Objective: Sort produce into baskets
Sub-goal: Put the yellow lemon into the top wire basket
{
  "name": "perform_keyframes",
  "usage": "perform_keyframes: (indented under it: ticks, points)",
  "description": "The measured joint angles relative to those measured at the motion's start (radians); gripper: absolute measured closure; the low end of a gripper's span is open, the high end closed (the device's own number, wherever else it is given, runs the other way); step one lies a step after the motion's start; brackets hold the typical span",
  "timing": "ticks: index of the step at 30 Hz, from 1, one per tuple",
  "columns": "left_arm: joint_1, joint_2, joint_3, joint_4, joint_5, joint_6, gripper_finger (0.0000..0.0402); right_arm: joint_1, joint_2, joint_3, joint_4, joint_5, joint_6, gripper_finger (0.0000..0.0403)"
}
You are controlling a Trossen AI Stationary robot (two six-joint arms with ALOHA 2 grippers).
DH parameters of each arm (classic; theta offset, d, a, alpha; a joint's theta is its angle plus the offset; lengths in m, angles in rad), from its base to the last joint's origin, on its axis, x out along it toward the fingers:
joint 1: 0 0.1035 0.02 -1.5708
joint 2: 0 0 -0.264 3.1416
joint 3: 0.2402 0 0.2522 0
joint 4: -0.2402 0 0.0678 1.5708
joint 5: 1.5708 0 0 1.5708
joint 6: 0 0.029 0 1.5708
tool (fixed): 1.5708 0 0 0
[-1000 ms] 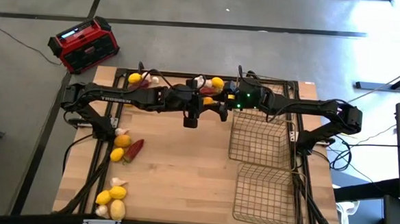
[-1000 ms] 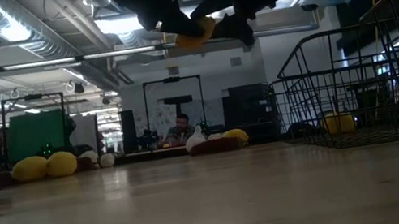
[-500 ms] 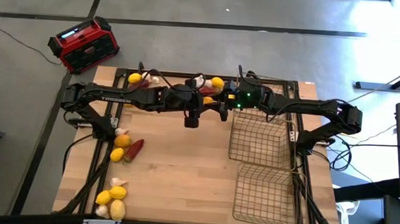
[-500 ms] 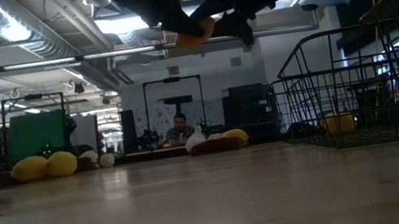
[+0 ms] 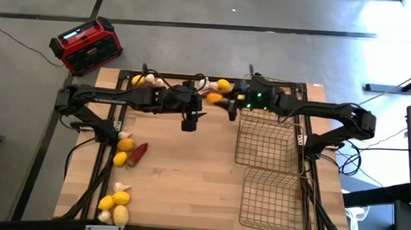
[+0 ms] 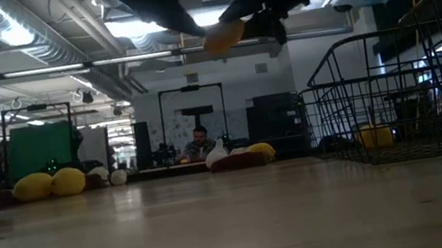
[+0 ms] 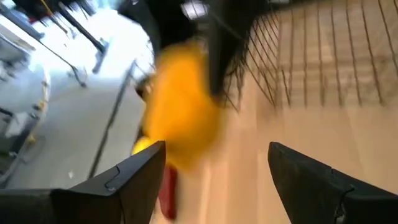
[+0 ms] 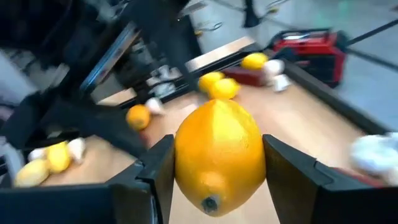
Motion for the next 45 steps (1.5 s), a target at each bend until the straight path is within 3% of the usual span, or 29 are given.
perform_keyframes:
  ticks: [4,13,18,26,45]
  points:
    - [0.008,-0.012,-0.002,-0.07,0.004,-0.04,0.0121,-0.053,-0.08,0.0,-0.128,0.044,-0.037,0.021]
    - [0.009,-0.007,-0.046,-0.073,0.003,-0.066,0.0121,-0.199,-0.265,0.0,-0.477,0.133,-0.075,0.021]
    - [0.008,-0.006,-0.067,-0.044,0.002,-0.066,0.0121,-0.283,-0.309,0.0,-0.675,0.133,-0.075,0.021]
    - [0.008,-0.006,-0.093,-0.01,0.001,-0.069,0.0121,-0.375,-0.277,0.0,-0.827,0.138,-0.088,0.021]
    - [0.008,-0.006,-0.093,0.0,0.001,-0.069,0.0121,-0.376,-0.063,0.0,-0.874,0.127,0.013,0.021]
